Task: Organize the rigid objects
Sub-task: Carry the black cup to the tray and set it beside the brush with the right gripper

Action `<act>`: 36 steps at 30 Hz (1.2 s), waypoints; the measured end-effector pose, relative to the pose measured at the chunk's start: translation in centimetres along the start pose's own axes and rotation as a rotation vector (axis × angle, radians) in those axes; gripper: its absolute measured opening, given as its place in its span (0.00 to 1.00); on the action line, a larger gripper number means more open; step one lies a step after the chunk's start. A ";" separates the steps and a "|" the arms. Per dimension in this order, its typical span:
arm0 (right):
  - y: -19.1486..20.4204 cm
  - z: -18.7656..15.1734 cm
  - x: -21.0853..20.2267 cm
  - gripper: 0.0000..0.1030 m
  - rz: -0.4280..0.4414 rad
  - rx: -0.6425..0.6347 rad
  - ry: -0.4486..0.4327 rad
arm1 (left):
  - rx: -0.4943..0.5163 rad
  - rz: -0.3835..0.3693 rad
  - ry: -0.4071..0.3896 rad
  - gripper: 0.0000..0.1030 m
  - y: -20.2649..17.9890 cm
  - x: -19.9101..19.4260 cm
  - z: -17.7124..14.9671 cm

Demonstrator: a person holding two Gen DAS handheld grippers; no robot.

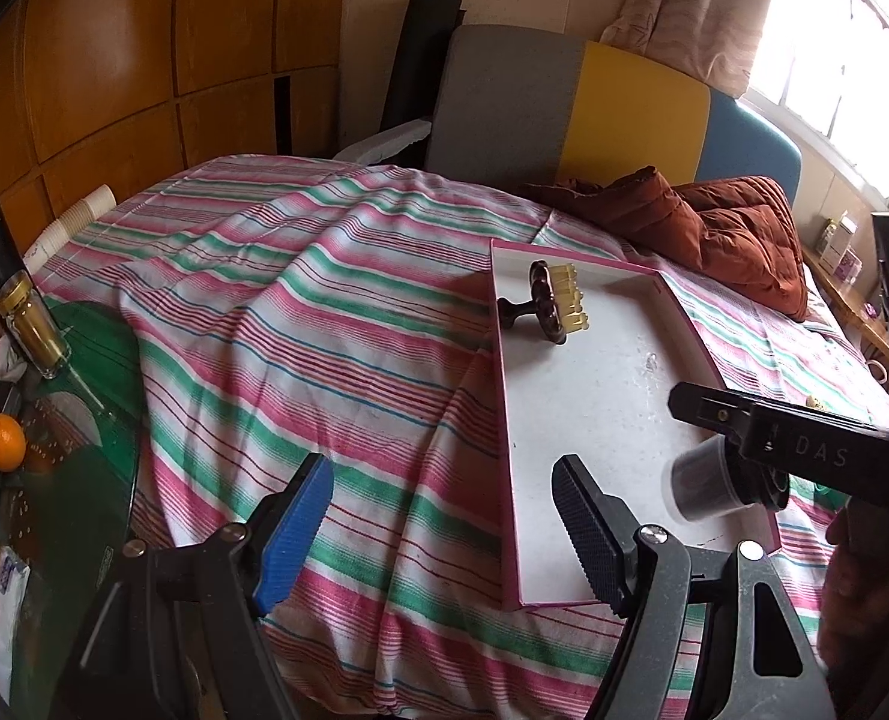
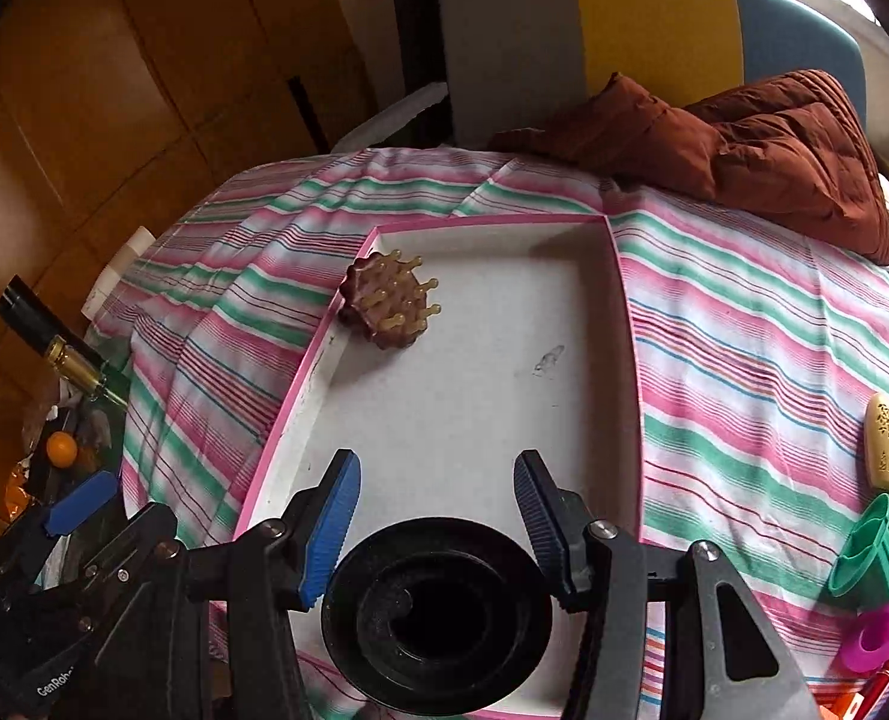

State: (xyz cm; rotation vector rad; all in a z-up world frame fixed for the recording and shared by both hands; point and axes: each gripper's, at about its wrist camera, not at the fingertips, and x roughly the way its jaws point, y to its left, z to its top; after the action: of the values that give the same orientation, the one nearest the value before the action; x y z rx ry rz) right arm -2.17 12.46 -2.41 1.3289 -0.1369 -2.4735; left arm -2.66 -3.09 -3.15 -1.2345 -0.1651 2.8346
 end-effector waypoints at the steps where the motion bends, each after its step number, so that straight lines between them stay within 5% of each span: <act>1: 0.2 0.2 0.3 0.52 0.009 0.004 0.006 | -0.002 0.002 0.000 0.74 0.1 0.0 0.0; 19: 2.0 5.1 7.7 0.54 0.149 0.165 0.117 | -0.045 0.037 0.031 0.74 2.1 1.0 -0.4; 36: 1.2 2.2 0.4 0.63 0.048 0.052 -0.037 | -0.041 0.019 -0.002 0.74 1.5 -0.6 0.1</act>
State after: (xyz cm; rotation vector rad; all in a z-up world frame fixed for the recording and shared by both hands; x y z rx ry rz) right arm -3.87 11.01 -1.17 1.2858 -0.2405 -2.4710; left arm -2.34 -4.63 -2.85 -1.2476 -0.2133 2.8622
